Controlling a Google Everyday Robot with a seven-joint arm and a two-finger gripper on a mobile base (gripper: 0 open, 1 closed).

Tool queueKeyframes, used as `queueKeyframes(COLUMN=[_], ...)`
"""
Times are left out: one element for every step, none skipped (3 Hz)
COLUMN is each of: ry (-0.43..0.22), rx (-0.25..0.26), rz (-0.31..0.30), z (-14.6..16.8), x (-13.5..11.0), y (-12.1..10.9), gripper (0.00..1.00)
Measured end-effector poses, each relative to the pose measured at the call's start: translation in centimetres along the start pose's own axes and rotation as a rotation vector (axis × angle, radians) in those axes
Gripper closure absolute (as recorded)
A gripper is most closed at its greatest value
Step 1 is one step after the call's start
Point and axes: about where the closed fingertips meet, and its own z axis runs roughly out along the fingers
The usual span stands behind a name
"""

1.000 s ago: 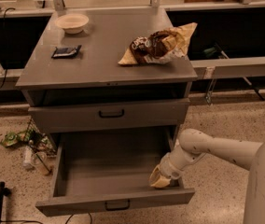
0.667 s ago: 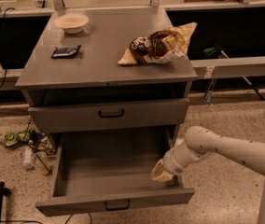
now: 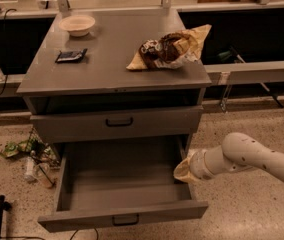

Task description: Open middle drawer

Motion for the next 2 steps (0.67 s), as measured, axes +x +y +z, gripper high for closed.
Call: queueKeyframes(ry=[-0.066, -0.078], rx=[0.118, 0.176], rz=[0.038, 0.116], z=[-5.2, -8.2], x=[-0.6, 2.2], y=[-0.7, 0.3], gripper=[1.0, 0.84])
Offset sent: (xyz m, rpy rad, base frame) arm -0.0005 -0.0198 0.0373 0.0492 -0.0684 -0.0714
